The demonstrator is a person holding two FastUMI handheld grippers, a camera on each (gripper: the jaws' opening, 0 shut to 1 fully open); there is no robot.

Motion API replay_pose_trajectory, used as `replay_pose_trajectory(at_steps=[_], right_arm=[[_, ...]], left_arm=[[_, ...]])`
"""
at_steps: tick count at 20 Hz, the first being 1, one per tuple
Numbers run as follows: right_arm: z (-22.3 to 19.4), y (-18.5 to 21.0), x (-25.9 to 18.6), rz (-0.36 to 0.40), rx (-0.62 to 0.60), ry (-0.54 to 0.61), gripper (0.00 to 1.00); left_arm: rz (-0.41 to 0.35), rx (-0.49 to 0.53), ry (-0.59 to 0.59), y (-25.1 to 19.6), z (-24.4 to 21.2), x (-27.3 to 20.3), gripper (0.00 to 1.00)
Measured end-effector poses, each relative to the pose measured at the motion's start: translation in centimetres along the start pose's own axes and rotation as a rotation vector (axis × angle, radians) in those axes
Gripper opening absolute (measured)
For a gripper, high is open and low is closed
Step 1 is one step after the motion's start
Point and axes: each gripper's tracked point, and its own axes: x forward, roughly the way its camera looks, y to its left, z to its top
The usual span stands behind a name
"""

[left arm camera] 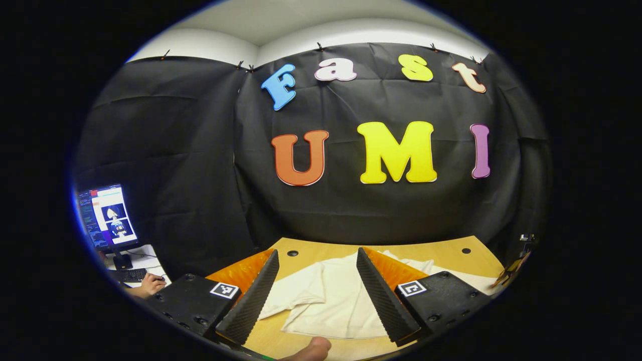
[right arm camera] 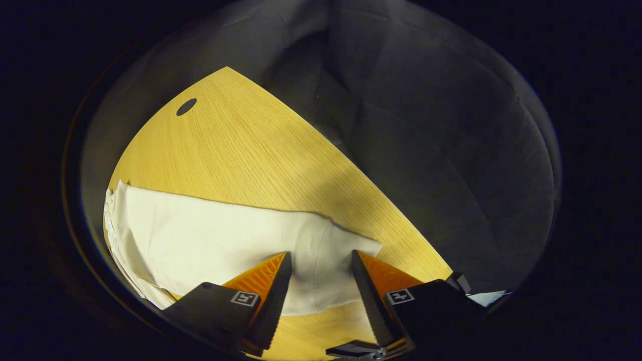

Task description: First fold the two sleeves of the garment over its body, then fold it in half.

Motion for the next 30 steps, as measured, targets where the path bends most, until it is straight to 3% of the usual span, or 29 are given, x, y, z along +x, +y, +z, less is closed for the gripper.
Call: replay_pose_trajectory(at_steps=[3,5,7,9,11,12,13,21,30], right_arm=[[0.0,0.4,-0.1,-0.003,-0.031,0.01,0.53],[-0.1,0.5,-0.2,-0.006,-0.037,0.011,0.45],[-0.1,0.5,-0.1,-0.006,-0.031,0.01,0.46],[0.1,0.7,-0.3,-0.007,-0.011,0.014,0.25],[0.0,0.5,-0.3,-0.011,-0.009,0.013,0.23],[0.0,0.6,-0.5,-0.014,0.005,0.021,0.12],[-0.1,0.8,-0.6,-0.014,0.014,0.025,0.1],[-1.1,1.2,-2.4,0.001,0.014,0.032,0.12],[1.5,8.2,-13.7,0.137,-0.051,-0.111,0.11]], left_arm=[[0.001,0.008,0.007,0.8,-0.3,0.1,0.99],[-0.014,0.011,0.002,0.9,-0.3,0.1,0.99],[-0.029,0.003,-0.002,0.8,-0.2,0.3,0.99],[-0.037,0.001,-0.001,1.0,-0.3,0.6,0.99],[-0.045,0.002,0.003,1.1,-0.4,0.8,0.99],[-0.048,-0.001,0.009,1.3,-0.6,0.9,0.99],[-0.051,-0.004,0.014,1.5,-0.8,1.1,0.99],[-0.1,-0.004,0.003,1.8,-1.0,2.2,0.99],[-0.202,-0.034,0.003,1.4,-2.5,4.2,0.99]])
